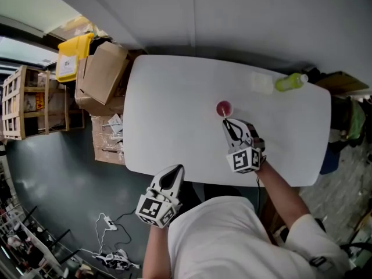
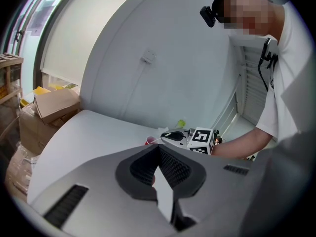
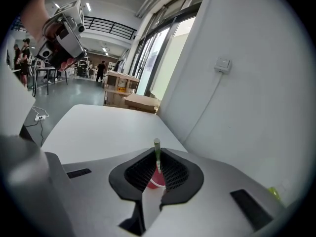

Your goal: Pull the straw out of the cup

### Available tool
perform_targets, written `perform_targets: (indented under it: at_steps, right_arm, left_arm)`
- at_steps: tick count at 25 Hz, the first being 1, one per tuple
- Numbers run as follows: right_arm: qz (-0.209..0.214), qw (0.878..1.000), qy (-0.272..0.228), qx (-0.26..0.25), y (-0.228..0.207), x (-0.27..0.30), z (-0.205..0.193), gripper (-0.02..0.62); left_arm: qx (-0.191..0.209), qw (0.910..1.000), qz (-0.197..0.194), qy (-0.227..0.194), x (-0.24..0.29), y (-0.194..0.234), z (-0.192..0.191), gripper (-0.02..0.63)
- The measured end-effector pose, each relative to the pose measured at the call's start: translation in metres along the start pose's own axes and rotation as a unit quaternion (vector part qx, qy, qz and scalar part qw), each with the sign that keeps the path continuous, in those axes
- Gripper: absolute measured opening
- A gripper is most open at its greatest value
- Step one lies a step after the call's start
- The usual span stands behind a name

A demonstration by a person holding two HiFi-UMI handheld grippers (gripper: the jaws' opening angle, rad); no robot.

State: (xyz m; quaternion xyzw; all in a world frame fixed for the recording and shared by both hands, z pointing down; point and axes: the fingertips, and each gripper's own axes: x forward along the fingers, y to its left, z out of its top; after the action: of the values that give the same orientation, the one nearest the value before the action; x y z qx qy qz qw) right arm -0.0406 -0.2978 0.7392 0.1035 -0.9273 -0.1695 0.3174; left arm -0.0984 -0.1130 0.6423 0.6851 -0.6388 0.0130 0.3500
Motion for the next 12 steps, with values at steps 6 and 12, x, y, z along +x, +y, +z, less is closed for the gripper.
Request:
perform_targets:
  at_steps: [6, 12]
  right_arm:
    - [-0.006, 1.0, -0.009, 0.029, -0.012, -0.005, 0.01, 0.051]
    - [-0.012, 0.998, -0.023, 0.054, -0.024, -0.027, 0.024, 0.051]
  left_arm:
    - [0.003, 1.0, 0.006, -0.006, -0.007, -0.002, 0.009, 0.002]
    - [0.004, 0.9998, 0.008, -0.015, -0.017, -0.004, 0.01, 0.002]
